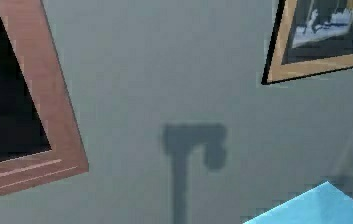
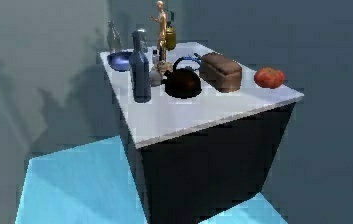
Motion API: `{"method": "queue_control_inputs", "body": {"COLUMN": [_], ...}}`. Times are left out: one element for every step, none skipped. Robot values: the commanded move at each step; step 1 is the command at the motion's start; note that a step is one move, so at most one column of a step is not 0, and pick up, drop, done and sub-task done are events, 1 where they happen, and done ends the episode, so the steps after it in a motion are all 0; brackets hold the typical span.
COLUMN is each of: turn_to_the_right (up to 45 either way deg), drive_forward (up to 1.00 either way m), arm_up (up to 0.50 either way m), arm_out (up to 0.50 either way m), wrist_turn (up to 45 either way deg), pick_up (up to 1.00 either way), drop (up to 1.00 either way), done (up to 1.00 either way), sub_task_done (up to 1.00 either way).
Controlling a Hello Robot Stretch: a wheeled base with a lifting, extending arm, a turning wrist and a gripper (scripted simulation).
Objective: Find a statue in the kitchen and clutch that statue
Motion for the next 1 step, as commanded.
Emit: {"method": "queue_control_inputs", "body": {"turn_to_the_right": [45.0], "drive_forward": [0.0], "arm_up": [0.0], "arm_out": [0.0], "wrist_turn": [0.0], "pick_up": [0.0], "drop": [0.0], "done": [0.0], "sub_task_done": [0.0]}}
